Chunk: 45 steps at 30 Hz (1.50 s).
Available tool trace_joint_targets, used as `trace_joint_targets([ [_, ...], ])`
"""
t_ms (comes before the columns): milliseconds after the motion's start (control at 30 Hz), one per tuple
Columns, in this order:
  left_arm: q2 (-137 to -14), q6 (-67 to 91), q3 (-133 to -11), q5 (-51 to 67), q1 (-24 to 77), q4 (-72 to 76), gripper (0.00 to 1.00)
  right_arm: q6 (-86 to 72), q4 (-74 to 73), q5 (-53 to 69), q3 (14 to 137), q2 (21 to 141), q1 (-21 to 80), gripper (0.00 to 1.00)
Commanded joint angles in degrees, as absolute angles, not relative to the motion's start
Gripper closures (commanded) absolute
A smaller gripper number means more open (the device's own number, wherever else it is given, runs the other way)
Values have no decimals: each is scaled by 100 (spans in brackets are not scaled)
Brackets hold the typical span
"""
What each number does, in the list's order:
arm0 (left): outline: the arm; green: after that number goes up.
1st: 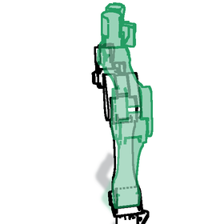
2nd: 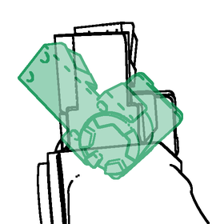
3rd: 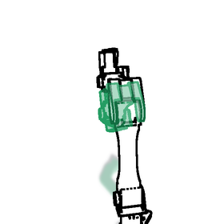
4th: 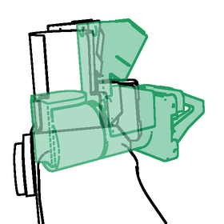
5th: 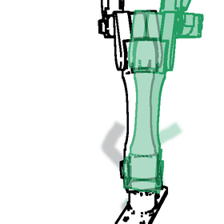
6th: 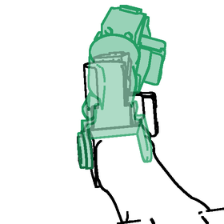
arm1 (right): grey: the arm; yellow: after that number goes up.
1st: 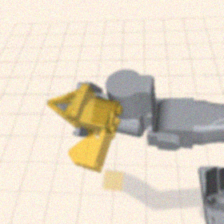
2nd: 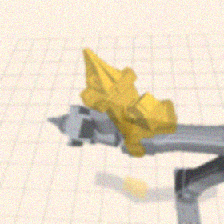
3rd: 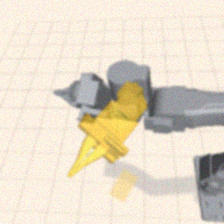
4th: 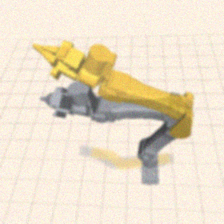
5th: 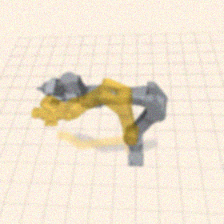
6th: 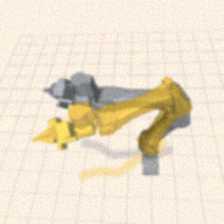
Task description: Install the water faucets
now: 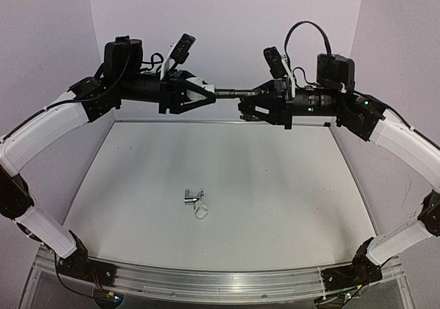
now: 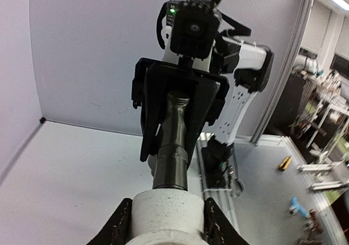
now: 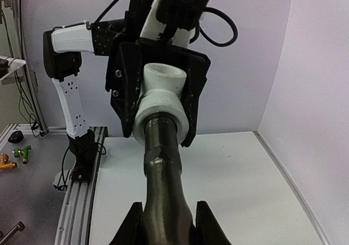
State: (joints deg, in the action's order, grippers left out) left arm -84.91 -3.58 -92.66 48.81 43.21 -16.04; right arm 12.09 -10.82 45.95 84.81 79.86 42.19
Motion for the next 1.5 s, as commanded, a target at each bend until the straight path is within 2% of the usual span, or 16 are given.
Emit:
trace_joint_targets([
  [0, -8027, -2404, -9369, 2890, 4355, -2069, 67, 1506, -1120, 4984, 8814, 7816, 4300, 100],
  [167, -7625, -2601, -9326, 2159, 4377, -2254, 33, 2966, -1133, 3963, 8547, 7606, 4298, 100],
  [300, -7523, -1839, -9590, 2068, 4377, -2838, 14, 3881, -1054, 3391, 8396, 7497, 4298, 100],
  [433, -7332, -450, -9477, 1738, 4375, -2910, 1, 4196, -662, 3041, 8211, 7370, 4298, 100],
  [533, -7489, 903, -9810, 1394, 4312, -3549, 0, 4894, -154, 2943, 7843, 7165, 4298, 100],
  [633, -7988, 1887, -10522, 1862, 4224, -4532, 0, 5615, 275, 2855, 7585, 7029, 4299, 100],
  [733, -8351, 2888, -10718, 2671, 4169, -4705, 0, 6536, 584, 2843, 7331, 6909, 4298, 100],
  [967, -8303, 5236, -9685, 4882, 3725, -2943, 0, 8498, 1394, 2863, 6609, 6627, 4298, 100],
  [1067, -8488, 5825, -9651, 5524, 3711, -2625, 0, 9008, 1604, 2912, 6447, 6585, 4298, 100],
  [1200, -8724, 6414, -9612, 6128, 3709, -2322, 1, 9382, 1684, 2991, 6400, 6614, 4298, 100],
  [1467, -9000, 7226, -9421, 6631, 3729, -1529, 15, 9618, 1849, 3158, 6463, 6716, 4305, 100],
])
